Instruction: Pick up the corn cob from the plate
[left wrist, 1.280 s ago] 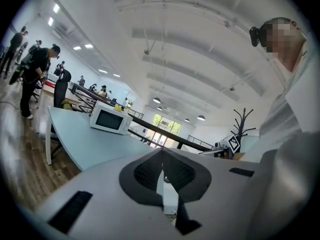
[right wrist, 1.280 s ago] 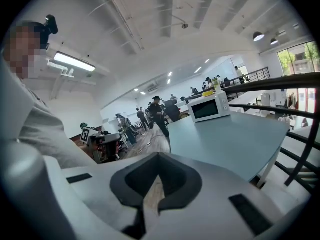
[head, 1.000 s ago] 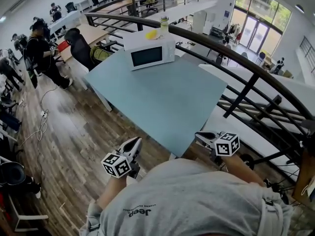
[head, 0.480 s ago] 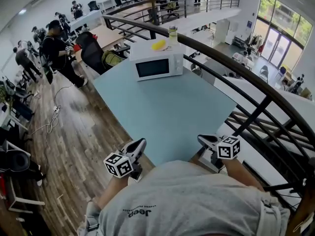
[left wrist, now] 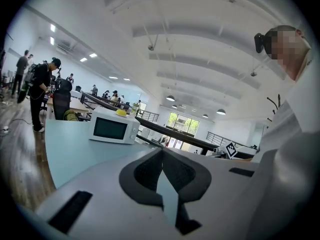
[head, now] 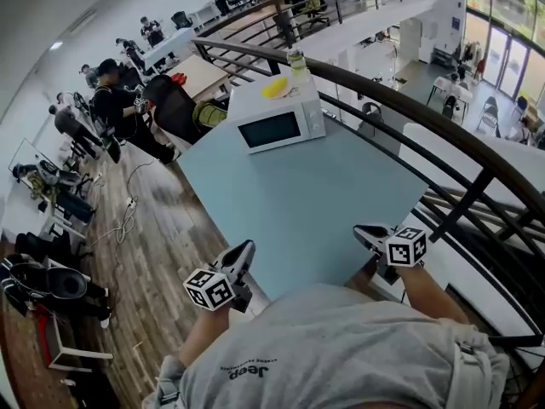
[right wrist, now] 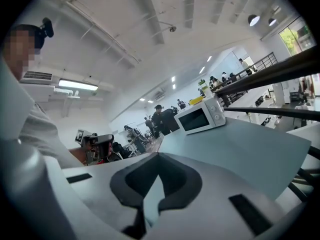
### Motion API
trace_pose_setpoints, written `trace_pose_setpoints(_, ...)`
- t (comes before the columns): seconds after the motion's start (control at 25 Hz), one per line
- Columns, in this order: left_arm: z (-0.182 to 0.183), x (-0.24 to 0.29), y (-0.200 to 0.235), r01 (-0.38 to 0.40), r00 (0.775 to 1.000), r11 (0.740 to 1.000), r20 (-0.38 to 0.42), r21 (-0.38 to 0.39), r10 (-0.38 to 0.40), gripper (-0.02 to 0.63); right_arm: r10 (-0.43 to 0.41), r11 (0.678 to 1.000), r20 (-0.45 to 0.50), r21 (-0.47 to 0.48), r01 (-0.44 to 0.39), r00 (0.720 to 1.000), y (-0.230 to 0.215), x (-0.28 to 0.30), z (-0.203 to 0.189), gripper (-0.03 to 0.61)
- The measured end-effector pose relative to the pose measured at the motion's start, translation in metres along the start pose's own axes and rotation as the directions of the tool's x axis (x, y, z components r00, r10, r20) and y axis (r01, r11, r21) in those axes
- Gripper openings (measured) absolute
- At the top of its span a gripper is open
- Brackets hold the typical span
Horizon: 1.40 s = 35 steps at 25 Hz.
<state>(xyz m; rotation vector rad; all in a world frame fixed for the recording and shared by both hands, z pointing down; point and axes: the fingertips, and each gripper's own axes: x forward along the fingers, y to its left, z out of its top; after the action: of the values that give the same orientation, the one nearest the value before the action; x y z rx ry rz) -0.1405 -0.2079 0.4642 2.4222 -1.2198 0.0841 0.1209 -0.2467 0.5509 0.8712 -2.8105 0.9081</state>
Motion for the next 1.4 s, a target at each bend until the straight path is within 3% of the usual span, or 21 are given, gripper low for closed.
trace_pose_setpoints(0.2,0.005,0.041,0.02,0.062,0.998,0.998,-0.032,0.015,-0.061,0.018,-0.094,0.993,0.005,0.074,0.093,0.996,-0.045,-0.001,-0.012,0.009)
trace_pose_setpoints(0.48,0.016,0.095,0.101,0.151,0.988,0.988,-0.037,-0.031,-0.152,0.018,-0.224,0.969,0.003,0.104,0.222,0.975,-0.073,0.037,-0.001,0.009)
trace_pose_setpoints(0.64,0.029,0.112,0.157,0.168,0.984,0.984,-0.043,-0.062,-0.171,0.018,-0.248,0.961,-0.056,0.112,0.253,0.967,-0.061,0.084,-0.008,0.009)
trace_pose_setpoints(0.8,0.048,0.147,0.204,0.192,0.98,0.981,-0.041,-0.039,-0.194,0.02,-0.247,0.964,-0.098,0.08,0.255,0.964,-0.063,0.137,0.001,0.009)
trace_pose_setpoints(1.08,0.137,0.226,0.253,0.182,0.983,0.978,0.006,0.106,-0.184,0.02,-0.198,0.979,-0.109,-0.075,0.19,0.974,-0.084,0.218,0.076,0.009)
trace_pose_setpoints(1.4,0.206,0.328,0.279,0.119,0.993,0.958,-0.012,0.262,-0.12,0.021,-0.209,0.949,-0.003,-0.241,0.202,0.978,-0.144,0.269,0.19,0.009)
